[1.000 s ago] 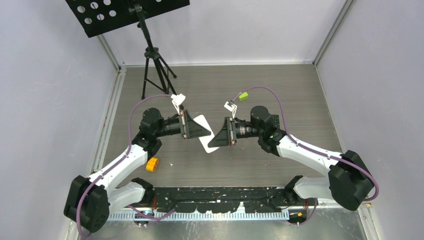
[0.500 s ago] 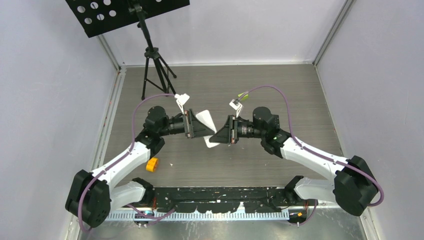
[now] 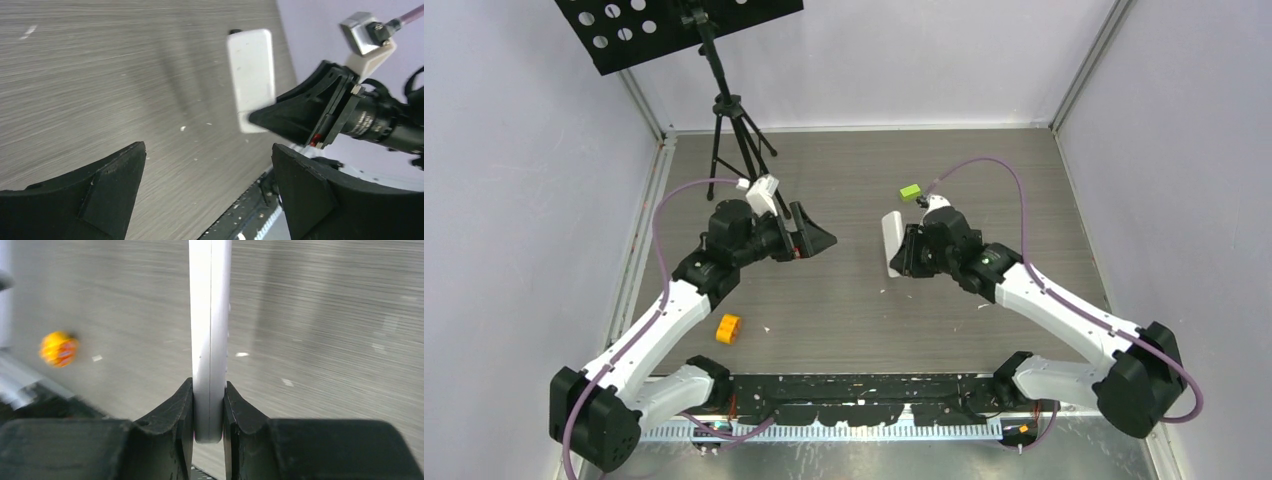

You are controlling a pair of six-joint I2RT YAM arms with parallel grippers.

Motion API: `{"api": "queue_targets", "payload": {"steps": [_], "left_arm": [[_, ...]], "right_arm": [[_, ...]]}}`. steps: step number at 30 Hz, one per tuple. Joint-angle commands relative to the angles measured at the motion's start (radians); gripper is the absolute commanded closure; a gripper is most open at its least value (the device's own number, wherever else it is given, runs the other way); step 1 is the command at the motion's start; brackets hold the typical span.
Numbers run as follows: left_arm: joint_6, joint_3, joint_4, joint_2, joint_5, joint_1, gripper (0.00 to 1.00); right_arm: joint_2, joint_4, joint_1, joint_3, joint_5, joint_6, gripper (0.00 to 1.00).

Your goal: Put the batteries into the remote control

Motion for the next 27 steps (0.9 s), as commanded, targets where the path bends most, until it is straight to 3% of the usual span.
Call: {"api": "queue_targets", "payload": {"steps": [1, 7, 18, 27], "left_arm": [[0.108, 0.061, -0.198, -0.032, -0.164, 0.003, 0.00], [0.122, 0.051, -0.235, -0.052, -0.177, 0.003, 0.00], [0.131, 0.044, -0.252, -0.049, -0.161, 0.003, 0.00], [0.137, 0.047, -0.268, -0.053, -0.169, 0.003, 0.00]], "right_arm": [[0.100, -0.315, 0.002, 0.144, 0.395, -0.087, 1.00], [0.285, -0.535, 0.012, 0.265, 0.647, -0.051, 1.00], [0.541, -0.569, 0.064, 0.301, 0.796, -0.034, 0.98], [0.666, -0.558, 0.110, 0.324, 0.758, -0.035, 0.66]]}}
